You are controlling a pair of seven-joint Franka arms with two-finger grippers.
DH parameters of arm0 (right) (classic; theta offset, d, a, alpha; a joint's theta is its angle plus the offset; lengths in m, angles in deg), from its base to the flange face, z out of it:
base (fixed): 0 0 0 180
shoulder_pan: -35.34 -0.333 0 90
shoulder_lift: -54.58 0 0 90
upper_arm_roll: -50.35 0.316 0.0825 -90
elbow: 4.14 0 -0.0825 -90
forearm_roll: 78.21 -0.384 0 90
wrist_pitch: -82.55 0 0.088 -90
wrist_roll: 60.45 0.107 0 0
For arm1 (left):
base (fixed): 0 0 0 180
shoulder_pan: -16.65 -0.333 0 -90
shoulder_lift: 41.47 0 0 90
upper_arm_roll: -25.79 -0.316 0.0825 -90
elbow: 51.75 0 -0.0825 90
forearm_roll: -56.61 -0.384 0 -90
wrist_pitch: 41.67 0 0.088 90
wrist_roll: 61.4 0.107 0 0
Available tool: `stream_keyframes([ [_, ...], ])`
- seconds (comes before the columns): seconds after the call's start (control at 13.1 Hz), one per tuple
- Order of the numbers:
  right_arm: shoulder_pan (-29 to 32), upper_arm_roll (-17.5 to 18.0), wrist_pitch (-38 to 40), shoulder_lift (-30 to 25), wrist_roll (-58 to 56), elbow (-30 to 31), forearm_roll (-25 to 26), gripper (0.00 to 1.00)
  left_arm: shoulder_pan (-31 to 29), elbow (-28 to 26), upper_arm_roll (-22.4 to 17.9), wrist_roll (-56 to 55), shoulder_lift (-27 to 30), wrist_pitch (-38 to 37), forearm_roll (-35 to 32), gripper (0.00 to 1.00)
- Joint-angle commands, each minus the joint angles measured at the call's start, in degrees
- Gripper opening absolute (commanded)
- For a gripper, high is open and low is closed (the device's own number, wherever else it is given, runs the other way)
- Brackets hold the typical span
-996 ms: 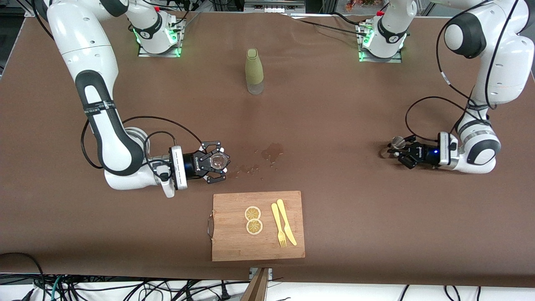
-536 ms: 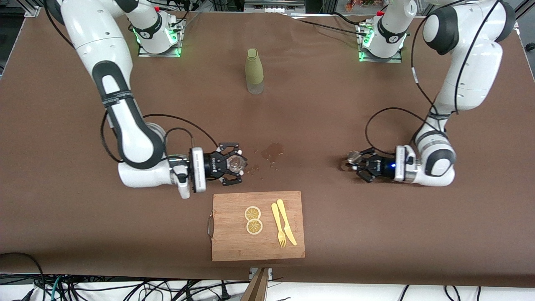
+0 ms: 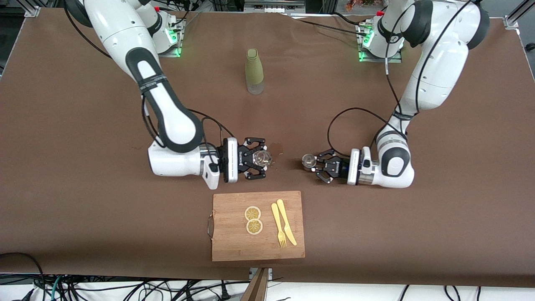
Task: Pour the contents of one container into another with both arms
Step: 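Lift both held cups and bring them together above the table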
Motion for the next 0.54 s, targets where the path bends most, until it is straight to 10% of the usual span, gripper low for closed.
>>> stream_keyframes([
  [0.0,-1.7,-0.5,-1.3,-1.3,6.0,0.2,7.5,0.00,2.9,2.2,-0.3,-0.6,-1.0,2.1,2.4,0.00],
  [0.46,-3.8,-0.4,-4.5,-1.3,7.7,0.2,12.5,0.00,6.7,3.6,-0.2,-1.6,-1.8,5.8,5.7,0.00],
])
